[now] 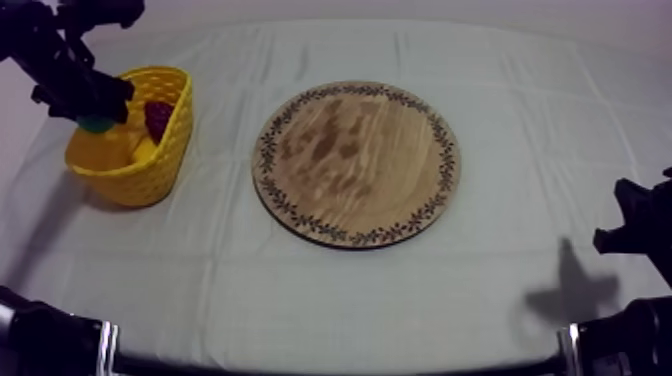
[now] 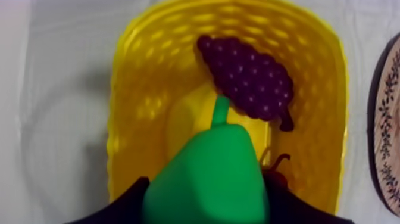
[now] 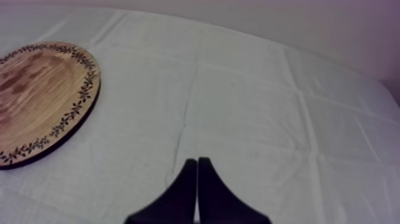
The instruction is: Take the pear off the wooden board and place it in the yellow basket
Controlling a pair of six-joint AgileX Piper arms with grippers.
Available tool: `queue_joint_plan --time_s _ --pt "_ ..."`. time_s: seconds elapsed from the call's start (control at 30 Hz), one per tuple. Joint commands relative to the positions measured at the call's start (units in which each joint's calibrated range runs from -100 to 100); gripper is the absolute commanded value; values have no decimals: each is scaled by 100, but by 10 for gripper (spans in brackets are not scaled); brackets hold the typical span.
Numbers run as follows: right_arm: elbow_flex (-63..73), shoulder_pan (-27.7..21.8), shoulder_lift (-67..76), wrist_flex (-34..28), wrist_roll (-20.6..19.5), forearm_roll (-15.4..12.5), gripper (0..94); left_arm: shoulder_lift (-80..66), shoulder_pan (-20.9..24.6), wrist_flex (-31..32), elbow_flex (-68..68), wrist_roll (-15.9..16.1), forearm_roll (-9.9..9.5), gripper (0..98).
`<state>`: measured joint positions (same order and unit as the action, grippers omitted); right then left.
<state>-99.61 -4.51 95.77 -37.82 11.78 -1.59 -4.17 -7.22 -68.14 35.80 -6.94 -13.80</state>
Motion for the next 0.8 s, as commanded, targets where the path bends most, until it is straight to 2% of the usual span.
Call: queue_joint_plan --time_s 0.0,0.3,0.37,0.47,0.53,0.77 --pt "-5 -1 -1 0 1 0 5 -19 -32 3 131 9 -5 605" --pt "-5 6 -1 0 1 0 5 -127 -156 55 366 23 56 625" --pt "-5 6 -1 0 1 0 5 -111 -150 74 365 -32 57 681" --pt "-5 6 -1 0 1 0 5 -70 -103 108 365 -77 55 832" --pt "-5 6 -1 0 1 0 5 -48 -84 139 362 -107 27 895" --pt "-5 6 -1 0 1 0 5 -103 65 384 276 -126 -38 951"
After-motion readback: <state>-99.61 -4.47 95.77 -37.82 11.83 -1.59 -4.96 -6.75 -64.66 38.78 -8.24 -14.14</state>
